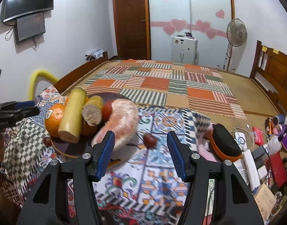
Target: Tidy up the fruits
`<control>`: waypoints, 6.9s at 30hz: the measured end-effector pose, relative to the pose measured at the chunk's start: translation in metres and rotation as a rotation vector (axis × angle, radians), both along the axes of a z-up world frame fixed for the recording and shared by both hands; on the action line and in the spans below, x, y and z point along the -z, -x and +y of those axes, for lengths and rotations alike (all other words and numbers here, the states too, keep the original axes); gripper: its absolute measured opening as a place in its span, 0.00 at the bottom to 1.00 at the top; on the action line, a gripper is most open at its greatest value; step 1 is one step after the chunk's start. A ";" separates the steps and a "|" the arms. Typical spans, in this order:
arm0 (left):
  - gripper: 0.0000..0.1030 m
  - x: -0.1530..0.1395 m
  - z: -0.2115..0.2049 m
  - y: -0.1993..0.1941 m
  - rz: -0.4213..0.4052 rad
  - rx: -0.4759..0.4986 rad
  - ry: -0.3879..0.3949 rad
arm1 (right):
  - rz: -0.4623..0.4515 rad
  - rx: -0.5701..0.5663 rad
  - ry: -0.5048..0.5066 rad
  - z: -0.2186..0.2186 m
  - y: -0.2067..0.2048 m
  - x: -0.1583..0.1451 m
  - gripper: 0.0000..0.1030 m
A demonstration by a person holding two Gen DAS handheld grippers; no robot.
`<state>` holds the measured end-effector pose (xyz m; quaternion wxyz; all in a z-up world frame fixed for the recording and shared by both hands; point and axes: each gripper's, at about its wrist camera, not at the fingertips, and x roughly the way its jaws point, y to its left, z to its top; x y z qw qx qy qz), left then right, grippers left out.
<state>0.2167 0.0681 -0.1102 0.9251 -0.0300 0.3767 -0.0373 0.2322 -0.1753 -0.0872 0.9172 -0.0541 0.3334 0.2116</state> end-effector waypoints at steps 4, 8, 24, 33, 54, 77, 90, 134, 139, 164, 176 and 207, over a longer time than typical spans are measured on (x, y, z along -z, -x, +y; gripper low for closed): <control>0.62 0.016 -0.007 0.012 0.054 0.022 -0.018 | 0.005 0.016 0.009 -0.009 0.007 0.000 0.53; 0.62 0.031 -0.018 0.013 0.095 0.050 -0.035 | 0.009 0.023 0.014 -0.015 0.012 -0.001 0.53; 0.27 0.050 -0.038 -0.002 0.134 0.079 -0.068 | 0.080 0.002 0.019 -0.021 0.000 0.024 0.53; 0.23 0.036 -0.023 0.007 0.077 0.048 -0.070 | 0.118 -0.033 0.057 -0.004 -0.021 0.029 0.53; 0.23 0.017 -0.024 0.015 0.010 0.091 -0.013 | 0.219 -0.071 0.105 0.018 -0.059 0.035 0.16; 0.23 0.008 -0.090 0.006 -0.004 0.191 0.017 | 0.037 -0.193 -0.013 0.050 0.008 -0.024 0.16; 0.27 0.018 -0.090 -0.001 -0.003 0.182 0.022 | 0.052 -0.226 0.011 0.065 0.000 -0.006 0.19; 0.83 -0.170 -0.091 0.255 -0.619 -0.018 -0.019 | -0.536 -0.007 -0.231 0.015 0.235 -0.158 0.83; 0.94 -0.169 -0.094 0.264 -0.635 -0.045 -0.046 | -0.565 0.046 -0.236 0.010 0.238 -0.156 1.00; 1.00 -0.160 -0.093 0.262 -0.627 -0.054 -0.055 | -0.558 0.039 -0.215 0.012 0.255 -0.146 1.00; 1.00 -0.158 -0.094 0.262 -0.623 -0.057 -0.054 | -0.557 0.047 -0.220 0.010 0.258 -0.148 1.00; 1.00 -0.160 -0.099 0.267 -0.611 -0.016 -0.036 | -0.552 0.049 -0.229 0.008 0.257 -0.152 1.00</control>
